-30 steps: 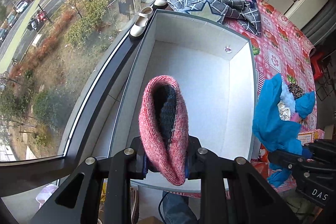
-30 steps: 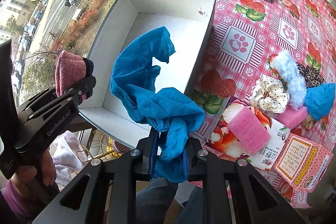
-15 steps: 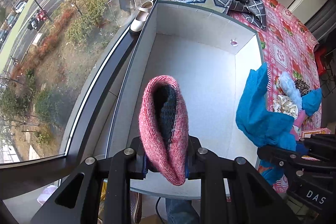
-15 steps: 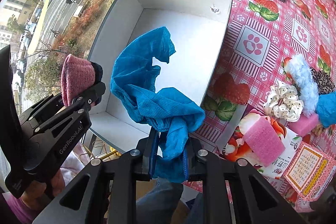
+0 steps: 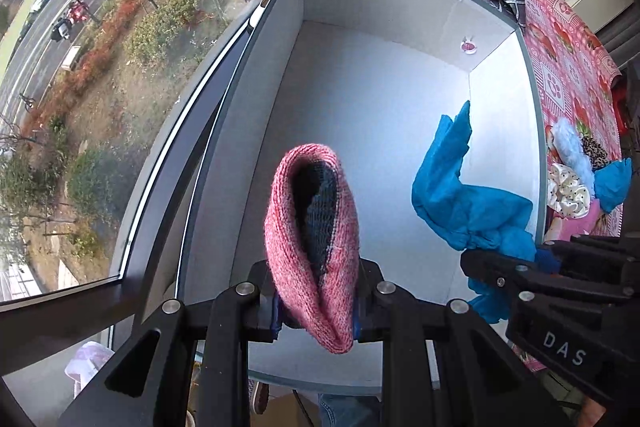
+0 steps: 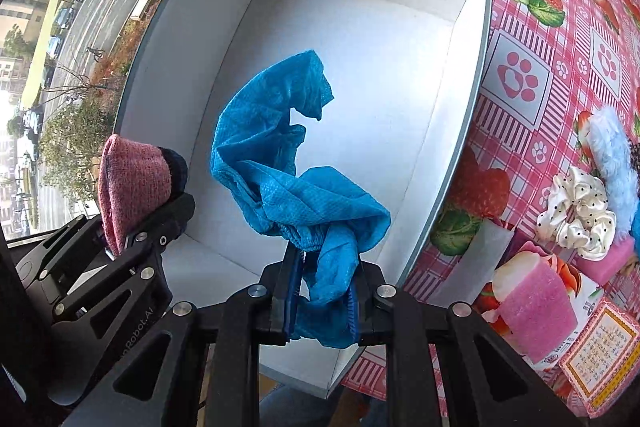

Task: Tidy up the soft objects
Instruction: 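Open the left tool dropping the sock while the right tool releases the blue cloth into the box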

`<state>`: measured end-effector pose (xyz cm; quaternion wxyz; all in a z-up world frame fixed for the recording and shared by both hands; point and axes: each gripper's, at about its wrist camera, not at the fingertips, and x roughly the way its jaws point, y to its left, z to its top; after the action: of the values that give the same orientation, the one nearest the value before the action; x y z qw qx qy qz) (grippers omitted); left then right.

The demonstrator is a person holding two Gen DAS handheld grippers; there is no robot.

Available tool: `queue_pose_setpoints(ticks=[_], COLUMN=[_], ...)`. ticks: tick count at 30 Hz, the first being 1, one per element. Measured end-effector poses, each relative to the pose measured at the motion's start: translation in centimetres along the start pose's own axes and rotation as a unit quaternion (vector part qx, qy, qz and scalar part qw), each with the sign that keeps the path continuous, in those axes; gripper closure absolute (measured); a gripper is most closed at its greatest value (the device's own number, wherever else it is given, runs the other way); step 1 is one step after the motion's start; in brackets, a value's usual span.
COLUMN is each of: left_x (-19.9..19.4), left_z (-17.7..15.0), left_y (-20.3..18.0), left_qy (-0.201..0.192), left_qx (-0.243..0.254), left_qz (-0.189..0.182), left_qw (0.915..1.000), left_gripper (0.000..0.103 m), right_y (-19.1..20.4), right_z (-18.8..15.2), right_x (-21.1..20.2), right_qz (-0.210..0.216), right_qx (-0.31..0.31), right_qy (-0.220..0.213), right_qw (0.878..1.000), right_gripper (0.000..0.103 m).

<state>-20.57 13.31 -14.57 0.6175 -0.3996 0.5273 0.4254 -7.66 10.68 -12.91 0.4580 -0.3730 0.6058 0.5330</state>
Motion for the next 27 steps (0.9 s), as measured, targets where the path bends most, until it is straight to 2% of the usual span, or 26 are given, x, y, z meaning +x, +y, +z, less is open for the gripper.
queue_pose_setpoints(ticks=[14,17,27], left_x=[1.0,0.9,0.6], left_z=[-2.3,-2.6,-3.1], left_y=[-0.9,-0.8,-0.4], left_qy=[0.025,0.028,0.026], left_qx=[0.027,0.024,0.032], left_qz=[-0.001,-0.003,-0.009], left_qw=[0.9993,0.9993,0.9991], left_gripper=[0.077,0.076,0.076], right_y=[1.6,1.9,0.9], right_z=[-3.4,-4.1,-2.9], right_x=[1.9,2.3,1.6], right_qz=[0.014,0.004,-0.004], right_qx=[-0.021,-0.031,-0.013], right_qy=[0.053,0.06,0.081], right_qw=[0.998,0.998,0.997], right_gripper=[0.082,0.082,0.082])
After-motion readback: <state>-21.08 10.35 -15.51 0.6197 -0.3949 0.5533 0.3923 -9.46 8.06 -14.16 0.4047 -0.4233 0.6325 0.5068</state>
